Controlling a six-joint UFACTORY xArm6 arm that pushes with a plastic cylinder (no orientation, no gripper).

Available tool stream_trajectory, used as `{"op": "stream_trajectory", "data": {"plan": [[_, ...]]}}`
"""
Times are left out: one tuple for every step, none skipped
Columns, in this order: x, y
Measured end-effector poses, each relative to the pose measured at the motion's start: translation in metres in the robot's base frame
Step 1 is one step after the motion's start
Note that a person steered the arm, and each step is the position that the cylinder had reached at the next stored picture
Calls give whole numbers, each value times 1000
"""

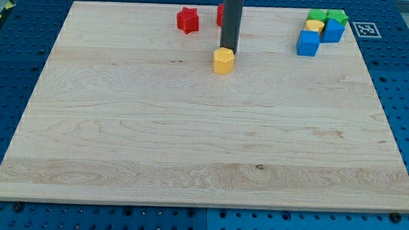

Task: Move the arm to the right center of the board

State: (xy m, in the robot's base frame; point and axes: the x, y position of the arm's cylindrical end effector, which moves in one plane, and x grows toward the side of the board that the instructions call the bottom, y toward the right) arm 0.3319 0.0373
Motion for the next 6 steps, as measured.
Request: {"op": "stream_trajectory", "data": {"plan": [[5,1],[37,1],[56,2],[78,9],[77,38],[77,98]]}}
